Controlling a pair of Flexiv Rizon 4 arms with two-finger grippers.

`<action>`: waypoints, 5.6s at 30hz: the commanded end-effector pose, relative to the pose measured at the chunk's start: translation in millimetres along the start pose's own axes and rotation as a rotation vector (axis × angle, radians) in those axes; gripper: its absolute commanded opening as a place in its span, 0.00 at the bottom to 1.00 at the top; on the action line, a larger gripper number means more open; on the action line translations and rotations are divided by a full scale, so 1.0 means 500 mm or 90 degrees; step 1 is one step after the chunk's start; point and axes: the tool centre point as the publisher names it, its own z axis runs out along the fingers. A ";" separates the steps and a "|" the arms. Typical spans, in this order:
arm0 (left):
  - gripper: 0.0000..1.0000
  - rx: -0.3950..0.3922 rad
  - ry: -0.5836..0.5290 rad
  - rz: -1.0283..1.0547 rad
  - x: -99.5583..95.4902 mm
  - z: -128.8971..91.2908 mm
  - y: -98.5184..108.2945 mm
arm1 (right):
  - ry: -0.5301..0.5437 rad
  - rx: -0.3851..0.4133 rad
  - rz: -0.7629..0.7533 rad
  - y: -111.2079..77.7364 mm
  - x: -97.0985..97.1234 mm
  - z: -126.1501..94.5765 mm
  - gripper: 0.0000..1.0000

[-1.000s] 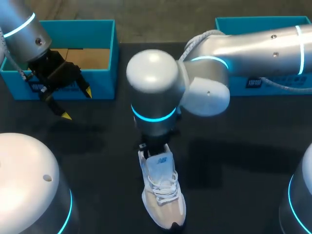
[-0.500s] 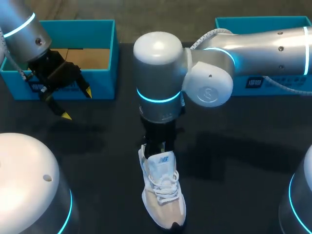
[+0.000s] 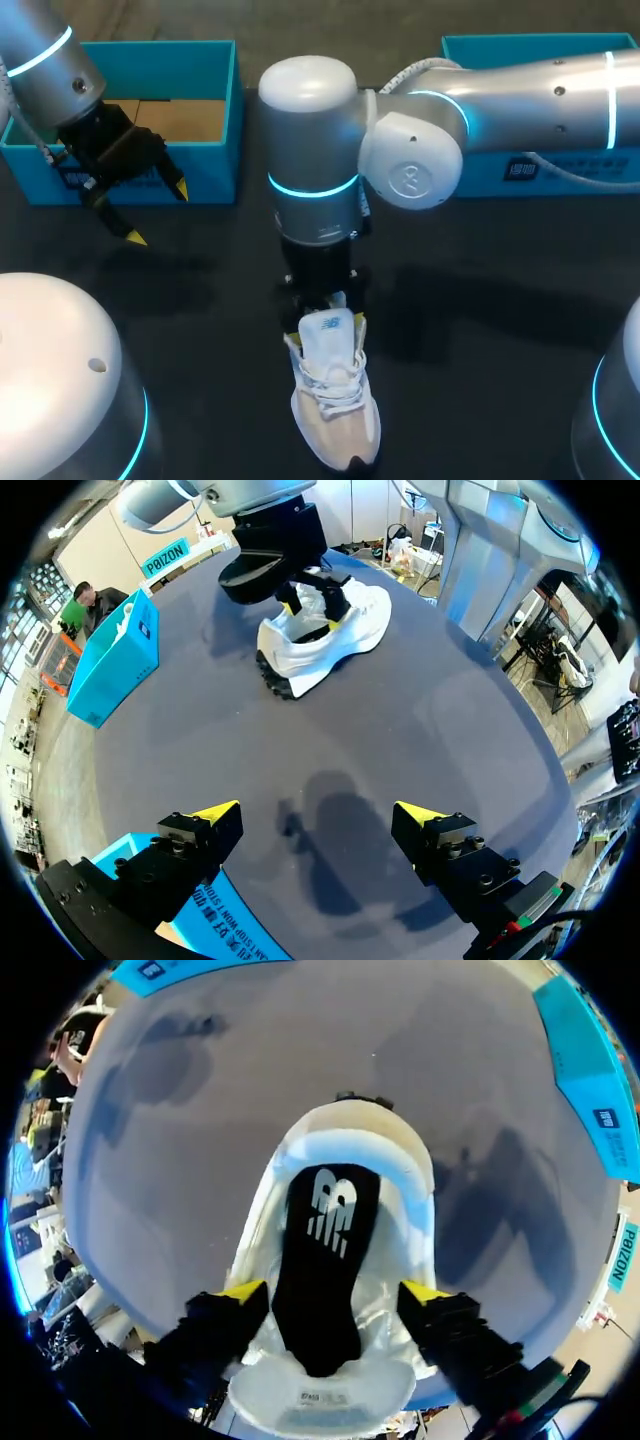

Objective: Take the shoe out of the shoebox, open the shoe tongue, remove and reinsert the insole, then place the shoe into the shoebox

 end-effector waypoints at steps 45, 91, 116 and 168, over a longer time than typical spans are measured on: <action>1.00 -0.002 -0.001 0.000 0.002 -0.001 -0.001 | -0.017 0.013 0.017 -0.023 0.015 -0.030 1.00; 1.00 -0.002 -0.001 0.000 0.002 -0.001 -0.001 | -0.085 -0.037 0.056 -0.097 0.038 -0.115 1.00; 1.00 -0.002 -0.001 0.000 0.002 -0.001 -0.001 | -0.067 -0.036 0.097 -0.190 0.055 -0.116 0.71; 1.00 -0.002 -0.001 0.000 0.002 -0.001 -0.001 | -0.012 -0.039 0.011 -0.051 -0.001 -0.059 0.18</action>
